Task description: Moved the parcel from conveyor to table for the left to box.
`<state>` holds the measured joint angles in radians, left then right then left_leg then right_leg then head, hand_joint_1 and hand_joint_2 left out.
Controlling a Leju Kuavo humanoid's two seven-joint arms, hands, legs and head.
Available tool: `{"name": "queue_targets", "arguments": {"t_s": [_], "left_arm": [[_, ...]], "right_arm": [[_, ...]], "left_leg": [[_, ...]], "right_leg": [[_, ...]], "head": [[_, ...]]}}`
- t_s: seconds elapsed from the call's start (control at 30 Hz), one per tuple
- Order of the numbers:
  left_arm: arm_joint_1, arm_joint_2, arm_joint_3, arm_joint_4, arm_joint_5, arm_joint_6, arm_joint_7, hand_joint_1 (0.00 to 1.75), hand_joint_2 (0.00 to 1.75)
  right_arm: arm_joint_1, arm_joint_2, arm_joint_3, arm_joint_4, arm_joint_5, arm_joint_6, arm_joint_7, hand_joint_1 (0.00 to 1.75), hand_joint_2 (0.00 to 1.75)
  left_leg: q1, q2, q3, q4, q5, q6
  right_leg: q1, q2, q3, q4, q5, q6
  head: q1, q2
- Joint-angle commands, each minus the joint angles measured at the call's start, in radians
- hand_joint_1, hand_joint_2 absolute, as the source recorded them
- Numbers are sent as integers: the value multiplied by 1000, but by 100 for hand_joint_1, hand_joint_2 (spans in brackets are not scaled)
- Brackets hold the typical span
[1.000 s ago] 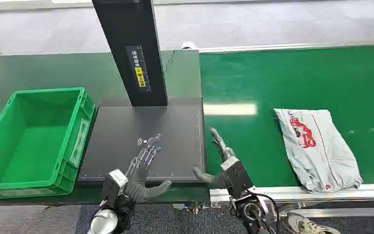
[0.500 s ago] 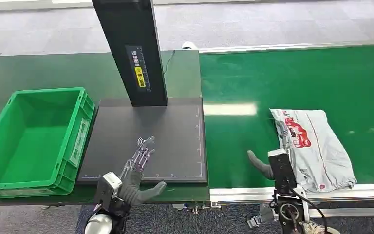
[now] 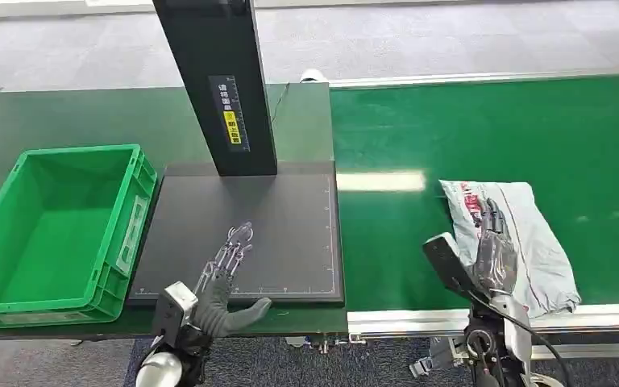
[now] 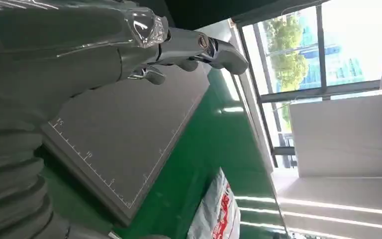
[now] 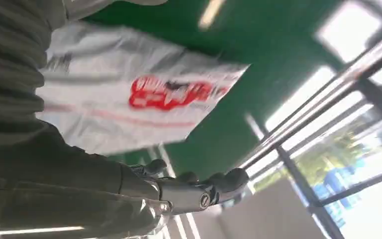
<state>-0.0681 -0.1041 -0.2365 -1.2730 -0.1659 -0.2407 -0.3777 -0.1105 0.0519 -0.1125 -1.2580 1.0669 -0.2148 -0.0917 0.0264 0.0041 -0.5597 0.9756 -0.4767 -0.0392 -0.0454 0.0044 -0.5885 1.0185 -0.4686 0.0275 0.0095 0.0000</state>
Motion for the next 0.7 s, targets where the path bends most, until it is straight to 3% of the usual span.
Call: {"name": "queue_targets", "arguments": {"t_s": [0.03,0.33,0.7], "left_arm": [[13,21,10,-14,51,-23,4,0,175],[29,21,18,-4,52,-13,6,0,175],[37,19,33,-10,53,4,-2,0,175]], "right_arm": [[-140,-97,123,307,170,6,51,0,175],[-112,-140,133,250,165,17,58,0,175],[-87,-170,9,225,135,13,117,0,175]], "left_leg": [[1,3,3,-1,0,2],[1,-1,2,-1,-1,3],[0,-3,1,0,0,2]], "right_leg": [[2,3,3,-3,2,-3],[1,0,2,-2,0,-3],[1,-2,1,-1,0,-2]], "head": [[0,0],[0,0],[0,0]]}}
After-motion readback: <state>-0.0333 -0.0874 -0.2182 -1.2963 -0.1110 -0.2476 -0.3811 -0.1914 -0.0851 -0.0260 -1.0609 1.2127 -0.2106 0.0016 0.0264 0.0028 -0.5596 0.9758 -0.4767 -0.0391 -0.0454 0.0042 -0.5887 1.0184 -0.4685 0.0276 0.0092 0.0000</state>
